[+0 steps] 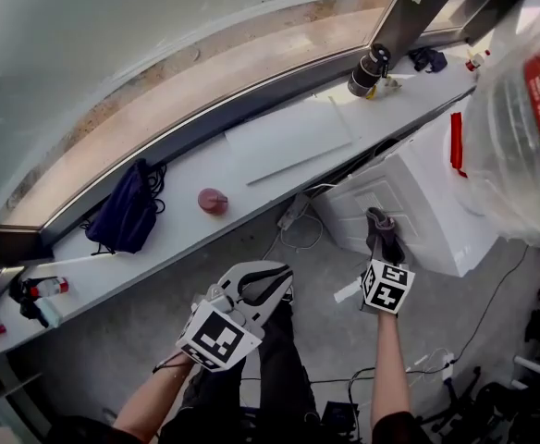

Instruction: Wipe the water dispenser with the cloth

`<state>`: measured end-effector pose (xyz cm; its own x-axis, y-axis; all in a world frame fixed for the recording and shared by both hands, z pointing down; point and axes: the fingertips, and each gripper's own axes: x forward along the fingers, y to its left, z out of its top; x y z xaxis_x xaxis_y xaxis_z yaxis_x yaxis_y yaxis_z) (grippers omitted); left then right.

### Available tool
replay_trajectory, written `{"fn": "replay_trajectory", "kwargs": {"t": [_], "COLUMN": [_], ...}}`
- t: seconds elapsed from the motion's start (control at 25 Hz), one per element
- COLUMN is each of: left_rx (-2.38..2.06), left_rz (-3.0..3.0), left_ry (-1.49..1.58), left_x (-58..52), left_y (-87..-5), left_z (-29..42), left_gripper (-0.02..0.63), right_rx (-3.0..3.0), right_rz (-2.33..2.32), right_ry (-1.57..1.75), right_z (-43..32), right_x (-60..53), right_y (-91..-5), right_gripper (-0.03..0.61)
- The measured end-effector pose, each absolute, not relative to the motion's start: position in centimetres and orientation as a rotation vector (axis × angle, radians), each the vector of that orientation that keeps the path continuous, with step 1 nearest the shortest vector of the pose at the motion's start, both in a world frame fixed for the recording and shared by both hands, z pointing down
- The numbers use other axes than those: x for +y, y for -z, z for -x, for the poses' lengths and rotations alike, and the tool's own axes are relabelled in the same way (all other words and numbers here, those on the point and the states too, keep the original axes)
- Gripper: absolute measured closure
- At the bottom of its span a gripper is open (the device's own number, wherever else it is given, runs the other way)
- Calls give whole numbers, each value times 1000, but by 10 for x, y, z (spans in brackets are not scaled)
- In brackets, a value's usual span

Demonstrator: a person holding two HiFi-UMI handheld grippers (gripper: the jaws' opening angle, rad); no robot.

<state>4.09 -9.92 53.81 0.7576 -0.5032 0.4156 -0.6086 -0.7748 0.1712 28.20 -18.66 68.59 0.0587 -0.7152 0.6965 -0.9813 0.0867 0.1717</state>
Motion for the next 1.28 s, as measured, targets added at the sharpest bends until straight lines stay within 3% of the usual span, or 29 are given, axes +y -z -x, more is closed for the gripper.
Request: {"fn": "replay_trajectory", "kwargs": {"t": [0.8,1.04,1.28], "left_rx": [-942,-966,-931], "left_rz": [-2589,-2583,-2646], "left_ry": [-512,-530,-520], "left_x": [-150,-151,-150], "left_y": [-604,-606,-574], "left_z": [-43,-24,-25], "left_gripper": [583,583,583], "right_rx": [-1487,-1471,-1660], "right_rz": [-1402,-1466,-1478], "right_ry": [-730,-795,-666], "right_z": [-270,-266,-247], "right_x": [-204,-205,-188], "right_y": [-928,-913,-809], "right_gripper": [477,477,477]}}
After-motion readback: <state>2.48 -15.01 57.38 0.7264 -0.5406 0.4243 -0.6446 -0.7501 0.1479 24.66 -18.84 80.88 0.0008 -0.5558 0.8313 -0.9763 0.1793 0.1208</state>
